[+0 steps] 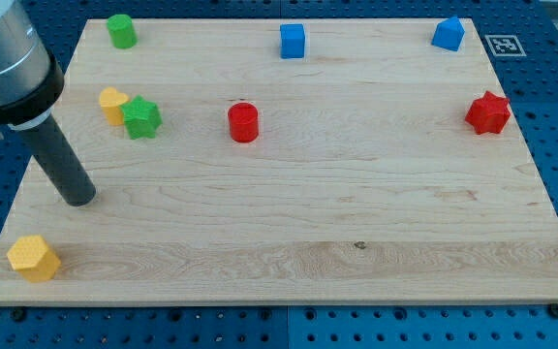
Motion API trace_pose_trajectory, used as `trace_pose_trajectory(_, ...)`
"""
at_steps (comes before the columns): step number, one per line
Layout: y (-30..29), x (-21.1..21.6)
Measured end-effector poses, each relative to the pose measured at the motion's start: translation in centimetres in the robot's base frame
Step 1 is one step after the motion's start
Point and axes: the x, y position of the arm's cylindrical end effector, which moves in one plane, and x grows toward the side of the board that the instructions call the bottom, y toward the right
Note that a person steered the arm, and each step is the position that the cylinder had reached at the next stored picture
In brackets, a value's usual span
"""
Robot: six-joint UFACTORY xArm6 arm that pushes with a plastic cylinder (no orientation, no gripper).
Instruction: Move the green star diagonally bottom left of the red circle
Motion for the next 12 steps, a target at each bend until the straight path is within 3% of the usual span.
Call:
trace_pose_trajectory(2, 0.1, -1.3)
trace_pose_trajectory(9, 10.5, -2.1)
trace_pose_trajectory(12, 10.7, -5.6)
